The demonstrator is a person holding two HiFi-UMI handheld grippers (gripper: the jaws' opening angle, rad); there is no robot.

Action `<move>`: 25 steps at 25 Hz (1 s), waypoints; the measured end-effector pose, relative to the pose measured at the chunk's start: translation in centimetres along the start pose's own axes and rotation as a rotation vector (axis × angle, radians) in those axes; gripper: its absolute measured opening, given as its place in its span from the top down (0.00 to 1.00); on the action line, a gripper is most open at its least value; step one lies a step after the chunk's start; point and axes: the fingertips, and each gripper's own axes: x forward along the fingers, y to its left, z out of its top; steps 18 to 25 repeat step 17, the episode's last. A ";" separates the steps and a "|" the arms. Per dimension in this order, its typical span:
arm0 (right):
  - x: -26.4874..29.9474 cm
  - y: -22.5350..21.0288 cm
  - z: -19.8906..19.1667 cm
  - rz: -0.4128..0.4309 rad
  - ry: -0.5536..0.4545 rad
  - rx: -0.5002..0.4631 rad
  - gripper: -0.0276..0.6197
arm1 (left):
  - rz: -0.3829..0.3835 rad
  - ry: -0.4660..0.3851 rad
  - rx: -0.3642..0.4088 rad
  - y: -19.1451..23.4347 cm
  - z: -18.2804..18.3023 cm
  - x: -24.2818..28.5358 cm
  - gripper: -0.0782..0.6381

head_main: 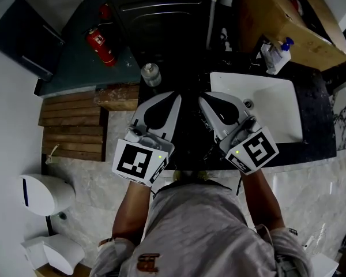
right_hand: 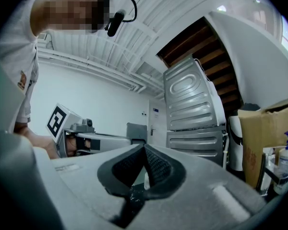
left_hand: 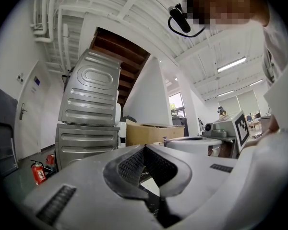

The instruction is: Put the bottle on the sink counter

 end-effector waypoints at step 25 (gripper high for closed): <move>0.0 -0.7 -0.6 0.002 0.013 0.003 0.96 | 0.003 0.018 -0.004 0.2 -0.6 0.6 0.89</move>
